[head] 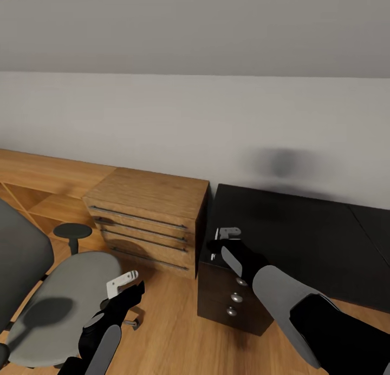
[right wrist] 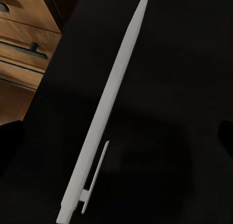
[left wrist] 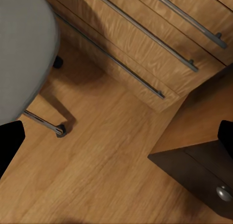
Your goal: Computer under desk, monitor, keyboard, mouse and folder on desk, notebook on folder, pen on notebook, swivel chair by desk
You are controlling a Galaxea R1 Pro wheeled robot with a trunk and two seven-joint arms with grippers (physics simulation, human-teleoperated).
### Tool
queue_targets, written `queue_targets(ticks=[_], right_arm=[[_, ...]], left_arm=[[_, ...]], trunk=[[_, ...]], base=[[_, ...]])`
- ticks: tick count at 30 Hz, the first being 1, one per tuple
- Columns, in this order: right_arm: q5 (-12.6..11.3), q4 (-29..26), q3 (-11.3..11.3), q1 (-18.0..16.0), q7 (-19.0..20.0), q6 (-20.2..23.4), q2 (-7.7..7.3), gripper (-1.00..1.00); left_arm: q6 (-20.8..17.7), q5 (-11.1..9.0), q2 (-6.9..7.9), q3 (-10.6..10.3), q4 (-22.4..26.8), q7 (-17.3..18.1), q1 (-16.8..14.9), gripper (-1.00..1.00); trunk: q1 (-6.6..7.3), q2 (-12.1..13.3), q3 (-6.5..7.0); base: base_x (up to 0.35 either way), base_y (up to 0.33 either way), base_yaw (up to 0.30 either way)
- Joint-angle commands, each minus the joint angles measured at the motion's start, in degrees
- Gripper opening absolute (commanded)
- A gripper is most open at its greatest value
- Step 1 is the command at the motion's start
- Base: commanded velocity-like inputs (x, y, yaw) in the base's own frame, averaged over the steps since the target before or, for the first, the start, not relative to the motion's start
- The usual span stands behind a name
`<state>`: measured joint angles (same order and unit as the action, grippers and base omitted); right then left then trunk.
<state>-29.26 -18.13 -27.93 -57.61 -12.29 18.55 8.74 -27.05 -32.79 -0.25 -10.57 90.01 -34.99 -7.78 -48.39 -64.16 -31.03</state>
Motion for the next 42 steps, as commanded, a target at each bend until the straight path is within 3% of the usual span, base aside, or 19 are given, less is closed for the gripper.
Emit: queue_targets(ticks=[1, 12, 17, 22, 33, 34, 42], right_arm=[[-0.53, -0.12, -0.51, -0.06, -0.45, 0.44, -0.04, 1.00], [-0.48, -0.21, -0.63, -0.08, -0.46, 3.08, -0.01, 1.00], [-0.46, -0.20, -0.70, -0.05, -0.51, 3.64, 0.05, 1.00], [-0.45, -0.23, -0.72, -0.07, -0.54, 3.69, 0.05, 1.00], [-0.45, -0.16, -0.65, -0.09, -0.54, 3.69, 0.04, 1.00], [-0.45, -0.15, -0.64, -0.06, -0.54, 3.69, 0.00, -1.00], [-0.51, -0.23, -0.56, -0.08, -0.54, 3.69, -0.04, -1.00]], left_arm=[[-0.11, -0.47, 0.00, -0.06, 0.08, -0.50, -0.04, 1.00], [-0.11, -0.44, -0.01, -0.06, 0.08, -0.52, -0.04, 1.00], [-0.10, -0.44, 0.00, -0.06, 0.08, -0.52, -0.04, 1.00], [-0.10, -0.43, -0.01, -0.06, 0.08, -0.60, -0.04, 1.00], [-0.10, -0.45, -0.01, -0.06, 0.08, -0.54, -0.04, 1.00], [-0.10, -0.49, -0.01, -0.06, 0.08, -0.46, -0.04, 1.00], [-0.10, -0.52, -0.01, -0.06, 0.08, -0.36, -0.04, 1.00]], trunk=[[-0.23, -0.46, -0.24], [-2.64, -4.87, -2.22], [-2.64, -4.87, -2.22], [-3.74, -6.87, -3.11], [-4.40, -8.08, -3.65], [-4.40, -8.08, -3.65], [-4.40, -8.08, -3.65]], base=[[0.000, 0.000, 0.000], [0.000, 0.000, 0.000], [0.000, 0.000, 0.000], [0.000, 0.000, 0.000], [0.000, 0.000, 0.000], [0.000, 0.000, 0.000], [0.000, 0.000, 0.000]])
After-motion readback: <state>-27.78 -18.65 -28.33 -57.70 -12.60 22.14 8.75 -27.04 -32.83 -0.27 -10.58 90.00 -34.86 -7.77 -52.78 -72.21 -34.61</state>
